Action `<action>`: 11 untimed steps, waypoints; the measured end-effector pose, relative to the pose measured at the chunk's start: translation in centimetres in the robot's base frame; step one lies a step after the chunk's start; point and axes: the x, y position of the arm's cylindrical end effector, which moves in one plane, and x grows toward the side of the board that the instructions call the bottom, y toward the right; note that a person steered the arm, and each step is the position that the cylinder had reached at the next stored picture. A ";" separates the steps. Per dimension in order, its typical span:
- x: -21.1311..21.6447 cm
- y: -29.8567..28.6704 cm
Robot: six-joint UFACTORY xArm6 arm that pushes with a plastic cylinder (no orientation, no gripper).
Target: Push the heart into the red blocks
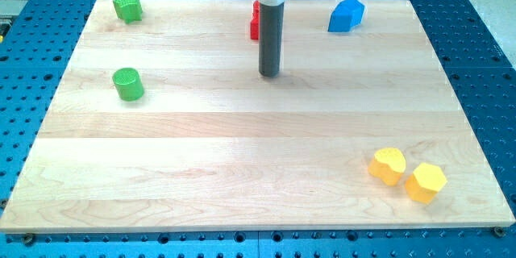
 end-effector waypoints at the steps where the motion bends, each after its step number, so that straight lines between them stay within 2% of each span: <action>1: -0.3 3.7; 2: -2.8 7.1; 3: -3.6 15.1; 4: -6.5 18.7; 5: 1.0 20.0; 6: 10.1 24.4; 7: 17.9 24.3; 9: 20.3 23.2; 11: 20.0 13.7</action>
